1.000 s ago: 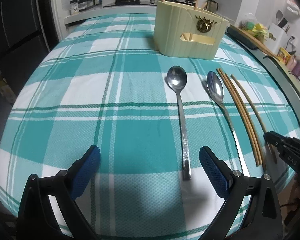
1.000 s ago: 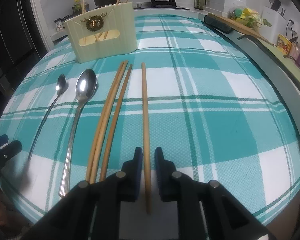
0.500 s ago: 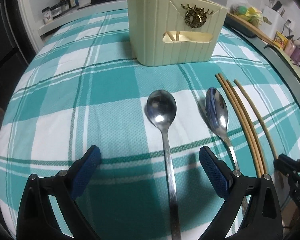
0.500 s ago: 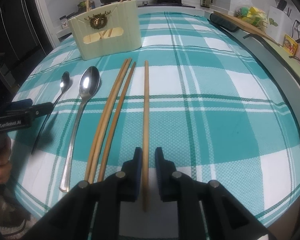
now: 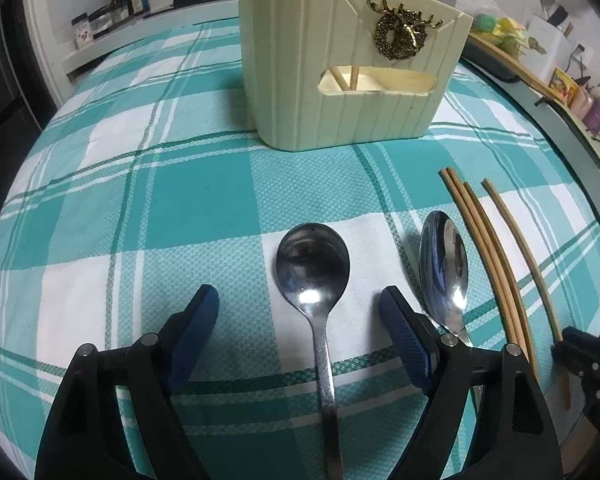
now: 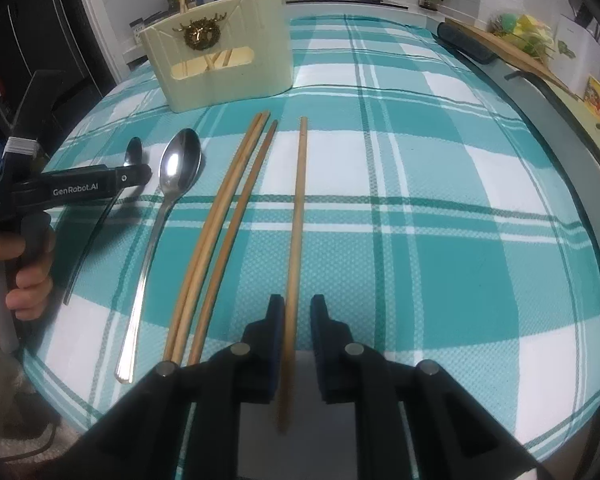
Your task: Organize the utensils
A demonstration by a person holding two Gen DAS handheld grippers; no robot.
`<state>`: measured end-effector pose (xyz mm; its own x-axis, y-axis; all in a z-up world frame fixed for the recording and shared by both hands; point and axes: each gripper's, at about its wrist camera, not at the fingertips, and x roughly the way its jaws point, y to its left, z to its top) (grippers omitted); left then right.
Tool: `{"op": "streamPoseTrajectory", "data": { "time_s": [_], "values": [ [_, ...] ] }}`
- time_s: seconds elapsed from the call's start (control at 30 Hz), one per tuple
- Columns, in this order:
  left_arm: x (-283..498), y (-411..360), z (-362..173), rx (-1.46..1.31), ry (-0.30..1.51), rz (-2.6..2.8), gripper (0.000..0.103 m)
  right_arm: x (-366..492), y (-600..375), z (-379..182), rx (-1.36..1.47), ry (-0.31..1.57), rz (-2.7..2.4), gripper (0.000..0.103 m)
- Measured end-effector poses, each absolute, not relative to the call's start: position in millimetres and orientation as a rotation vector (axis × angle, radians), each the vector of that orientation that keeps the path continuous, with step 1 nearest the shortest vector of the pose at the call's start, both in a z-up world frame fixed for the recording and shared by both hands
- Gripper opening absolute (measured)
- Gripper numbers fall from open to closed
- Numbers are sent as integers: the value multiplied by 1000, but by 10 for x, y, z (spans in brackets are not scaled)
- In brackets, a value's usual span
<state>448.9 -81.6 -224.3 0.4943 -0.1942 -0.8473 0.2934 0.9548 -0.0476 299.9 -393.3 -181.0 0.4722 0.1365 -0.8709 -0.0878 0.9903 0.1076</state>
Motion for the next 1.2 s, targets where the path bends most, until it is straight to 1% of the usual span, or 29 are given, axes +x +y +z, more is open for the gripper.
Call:
{"op": "streamPoseTrajectory", "data": {
  "time_s": [0.03,0.1,0.13,0.2,0.33,0.47,0.63,0.67,0.73,0.77,0.97,1.2],
  "values": [
    [4485,-816,-2237,106,1013,-302,79,3044,-3923,-1807,37,1081,145,15],
    [4494,-812,-2225,102,1017,-307,76,3172,-3918,-1796,31,1109,165,20],
    [4497,-808,-2221,101,1019,-310,74,3243,-3925,-1794,36,1127,175,21],
    [4502,-797,-2218,96,1022,-312,73,3394,-3932,-1784,52,1162,188,23],
    [4517,-781,-2212,95,1025,-318,69,3754,-3961,-1788,76,1215,204,24],
    [4552,-792,-2206,96,1029,-319,64,4151,-3932,-1799,57,1225,202,24],
    [4567,-840,-2196,107,1029,-320,51,4624,-3849,-1820,50,1217,193,24],
    [4561,-853,-2196,112,1027,-325,48,4682,-3833,-1817,47,1206,189,23],
    [4550,-864,-2192,119,1024,-337,36,4764,-3780,-1824,14,1194,178,9],
    [4547,-864,-2190,121,1023,-344,36,4784,-3771,-1828,6,1190,172,7],
    [4538,-762,-2130,69,1025,-365,36,4638,-3912,-1739,100,1148,193,7],
    [4251,-608,-1649,46,905,-383,36,4119,-4062,-1107,153,968,267,7]
  ]
}}
